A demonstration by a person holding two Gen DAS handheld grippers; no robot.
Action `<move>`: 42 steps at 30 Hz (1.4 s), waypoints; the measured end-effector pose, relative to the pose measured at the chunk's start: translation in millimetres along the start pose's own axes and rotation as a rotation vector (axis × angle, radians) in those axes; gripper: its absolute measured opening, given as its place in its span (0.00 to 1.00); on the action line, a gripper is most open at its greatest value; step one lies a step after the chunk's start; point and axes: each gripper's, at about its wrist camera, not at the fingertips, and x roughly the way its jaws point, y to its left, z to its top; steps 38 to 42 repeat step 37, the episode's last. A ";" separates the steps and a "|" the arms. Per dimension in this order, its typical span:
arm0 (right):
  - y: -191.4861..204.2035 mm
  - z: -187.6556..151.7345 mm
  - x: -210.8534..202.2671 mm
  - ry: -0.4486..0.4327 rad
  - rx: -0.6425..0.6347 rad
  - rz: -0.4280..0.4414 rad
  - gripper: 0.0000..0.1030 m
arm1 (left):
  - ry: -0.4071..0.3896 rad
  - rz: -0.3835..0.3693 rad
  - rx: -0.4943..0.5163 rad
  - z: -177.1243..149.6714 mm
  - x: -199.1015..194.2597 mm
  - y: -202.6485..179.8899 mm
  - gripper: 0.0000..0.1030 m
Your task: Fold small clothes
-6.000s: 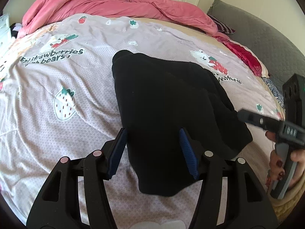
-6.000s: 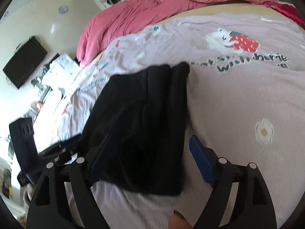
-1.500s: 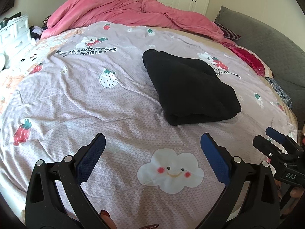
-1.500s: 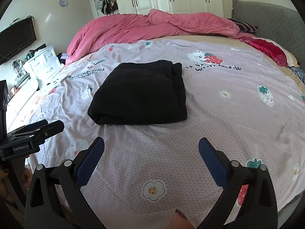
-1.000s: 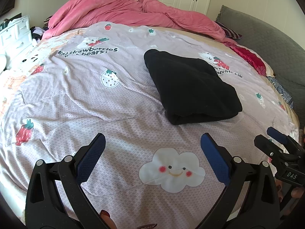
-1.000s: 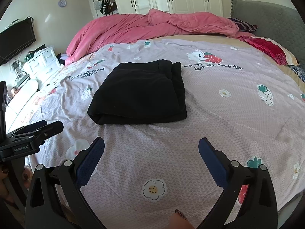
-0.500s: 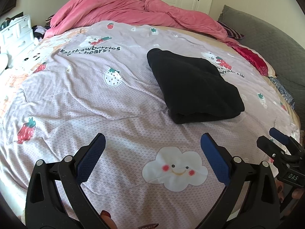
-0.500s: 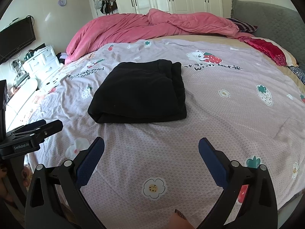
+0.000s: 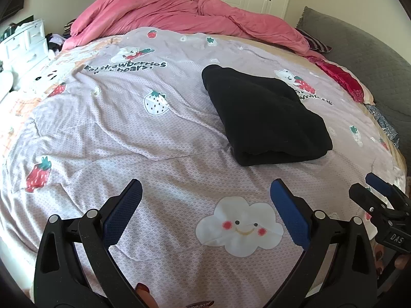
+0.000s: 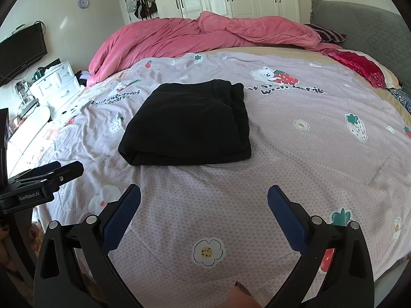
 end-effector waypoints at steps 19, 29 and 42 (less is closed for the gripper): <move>-28.1 -14.0 -4.8 0.056 0.088 -0.228 0.96 | -0.014 0.025 0.018 -5.6 -5.2 4.1 0.91; -231.7 -110.3 -118.6 0.036 0.755 -0.920 0.96 | -0.036 0.193 -0.180 22.9 -14.7 154.2 0.91; -361.3 -223.8 -189.2 0.103 1.138 -1.278 0.96 | 0.054 0.606 -0.429 63.3 3.4 394.6 0.91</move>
